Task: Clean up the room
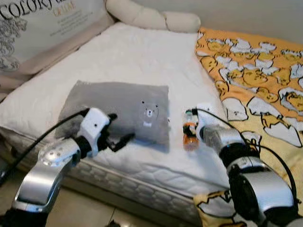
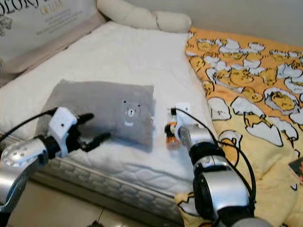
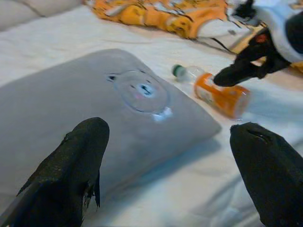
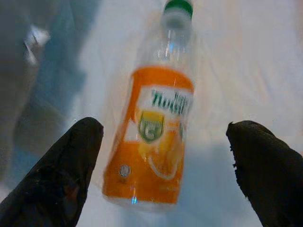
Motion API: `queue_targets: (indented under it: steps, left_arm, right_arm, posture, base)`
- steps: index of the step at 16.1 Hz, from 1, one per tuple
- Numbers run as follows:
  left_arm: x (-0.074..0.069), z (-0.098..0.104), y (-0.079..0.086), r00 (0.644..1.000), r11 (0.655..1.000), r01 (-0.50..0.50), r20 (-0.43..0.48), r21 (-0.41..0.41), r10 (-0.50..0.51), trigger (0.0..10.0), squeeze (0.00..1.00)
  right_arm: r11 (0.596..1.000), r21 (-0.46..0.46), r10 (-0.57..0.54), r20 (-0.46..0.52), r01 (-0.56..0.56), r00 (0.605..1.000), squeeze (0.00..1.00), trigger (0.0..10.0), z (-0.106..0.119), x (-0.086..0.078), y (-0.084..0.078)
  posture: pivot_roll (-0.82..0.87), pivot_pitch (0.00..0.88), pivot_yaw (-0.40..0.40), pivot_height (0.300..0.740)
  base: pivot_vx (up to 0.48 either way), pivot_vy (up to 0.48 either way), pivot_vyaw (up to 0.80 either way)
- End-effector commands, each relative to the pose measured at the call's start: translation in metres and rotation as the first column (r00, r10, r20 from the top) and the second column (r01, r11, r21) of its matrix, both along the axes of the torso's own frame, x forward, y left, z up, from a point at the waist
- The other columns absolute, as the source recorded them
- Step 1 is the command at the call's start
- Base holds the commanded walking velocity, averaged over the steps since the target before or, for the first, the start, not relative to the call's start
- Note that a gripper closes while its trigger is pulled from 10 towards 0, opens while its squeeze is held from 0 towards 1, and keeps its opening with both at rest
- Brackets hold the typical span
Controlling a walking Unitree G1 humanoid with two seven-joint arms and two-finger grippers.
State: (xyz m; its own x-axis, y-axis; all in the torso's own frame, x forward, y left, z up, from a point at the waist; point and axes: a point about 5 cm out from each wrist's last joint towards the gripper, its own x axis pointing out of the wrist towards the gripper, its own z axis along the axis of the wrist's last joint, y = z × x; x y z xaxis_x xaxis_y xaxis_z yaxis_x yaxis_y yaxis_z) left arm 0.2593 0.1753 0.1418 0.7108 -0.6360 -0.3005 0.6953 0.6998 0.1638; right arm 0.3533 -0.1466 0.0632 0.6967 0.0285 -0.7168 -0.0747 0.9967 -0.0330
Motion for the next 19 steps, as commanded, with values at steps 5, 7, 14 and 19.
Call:
queue_targets:
  steps: [5,7,14,19]
  left_arm:
    - [-0.008,-0.002,-0.013,0.996,0.997,0.076,-0.038,0.007,-0.076,10.0,0.0]
    - [-0.009,-0.003,-0.013,0.995,0.997,0.082,-0.049,0.008,-0.082,10.0,0.0]
    - [-0.01,-0.005,-0.012,0.995,0.997,0.076,-0.064,0.024,-0.075,10.0,0.0]
    - [-0.011,-0.01,-0.013,0.99,0.995,0.099,-0.1,0.032,-0.095,10.0,0.0]
  right_arm:
    - [0.998,0.038,-0.047,-0.07,0.049,0.996,0.0,10.0,-0.021,-0.013,-0.003]
    - [0.982,0.165,-0.089,-0.044,0.096,0.995,0.0,10.0,-0.022,-0.012,0.002]
    - [0.977,0.188,-0.095,-0.019,0.097,0.995,0.0,0.0,-0.022,-0.011,0.005]
    - [0.975,0.187,-0.117,-0.019,0.118,0.993,0.0,0.0,-0.023,-0.012,0.002]
  posture:
    - [0.02,0.078,-0.025,0.74]
    - [0.03,0.089,-0.026,0.74]
    - [0.04,0.094,-0.025,0.74]
    - [0.02,0.073,-0.013,0.74]
  base:
    - [0.0,0.0,0.0]
    - [0.0,0.0,0.0]
    - [0.0,0.0,0.0]
    - [0.0,0.0,0.0]
